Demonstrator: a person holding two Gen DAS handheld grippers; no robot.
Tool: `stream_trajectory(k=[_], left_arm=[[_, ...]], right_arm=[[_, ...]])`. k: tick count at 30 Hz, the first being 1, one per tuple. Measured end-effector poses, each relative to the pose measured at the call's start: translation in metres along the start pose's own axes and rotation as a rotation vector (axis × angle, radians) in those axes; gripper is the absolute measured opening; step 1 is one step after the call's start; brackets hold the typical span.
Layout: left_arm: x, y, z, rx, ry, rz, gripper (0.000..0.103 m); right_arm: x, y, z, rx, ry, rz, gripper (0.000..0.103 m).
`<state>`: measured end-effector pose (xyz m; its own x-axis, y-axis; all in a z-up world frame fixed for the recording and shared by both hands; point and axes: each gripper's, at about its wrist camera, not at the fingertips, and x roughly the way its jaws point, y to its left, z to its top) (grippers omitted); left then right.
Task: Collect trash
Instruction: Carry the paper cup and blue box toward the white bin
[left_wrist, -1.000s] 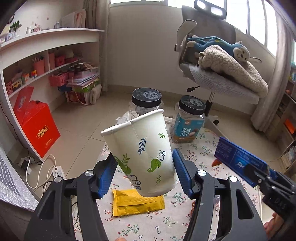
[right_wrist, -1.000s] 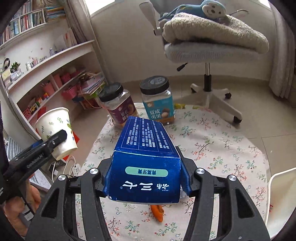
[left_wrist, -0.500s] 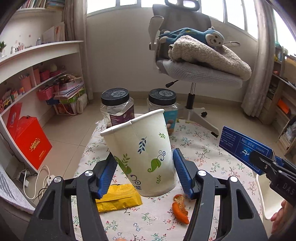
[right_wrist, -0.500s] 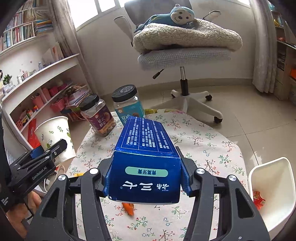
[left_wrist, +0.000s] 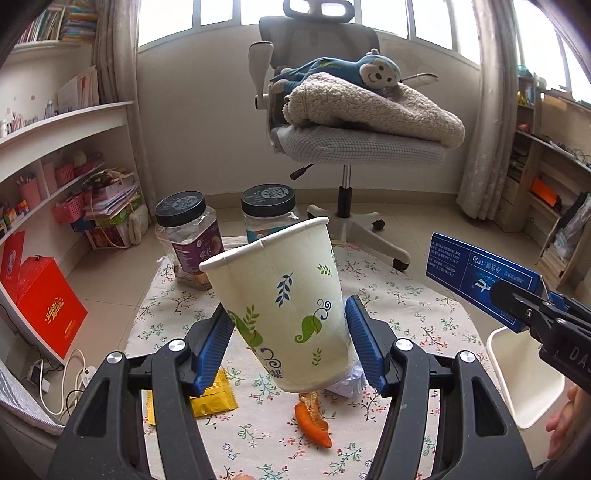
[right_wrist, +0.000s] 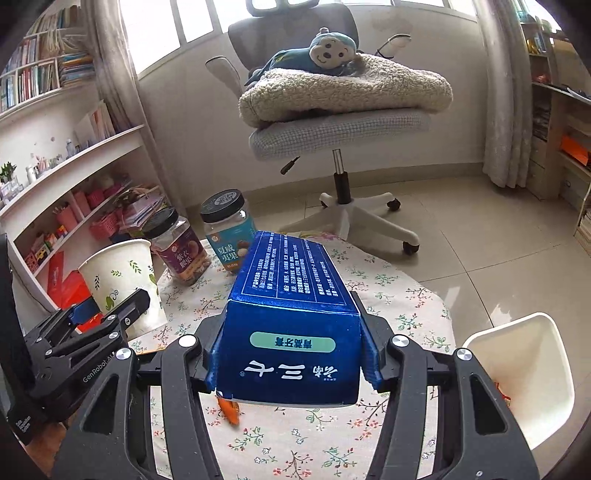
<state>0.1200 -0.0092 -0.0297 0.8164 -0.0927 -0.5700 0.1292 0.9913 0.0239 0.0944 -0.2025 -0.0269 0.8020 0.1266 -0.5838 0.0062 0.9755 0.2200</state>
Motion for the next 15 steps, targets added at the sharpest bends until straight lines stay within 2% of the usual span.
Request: stream_trajectory(k=[15], left_arm=[[-0.002, -0.063, -0.006, 0.099, -0.009, -0.063, 0.061]], right_arm=[[-0.036, -0.074, 0.000, 0.093, -0.031, -0.120, 0.053]])
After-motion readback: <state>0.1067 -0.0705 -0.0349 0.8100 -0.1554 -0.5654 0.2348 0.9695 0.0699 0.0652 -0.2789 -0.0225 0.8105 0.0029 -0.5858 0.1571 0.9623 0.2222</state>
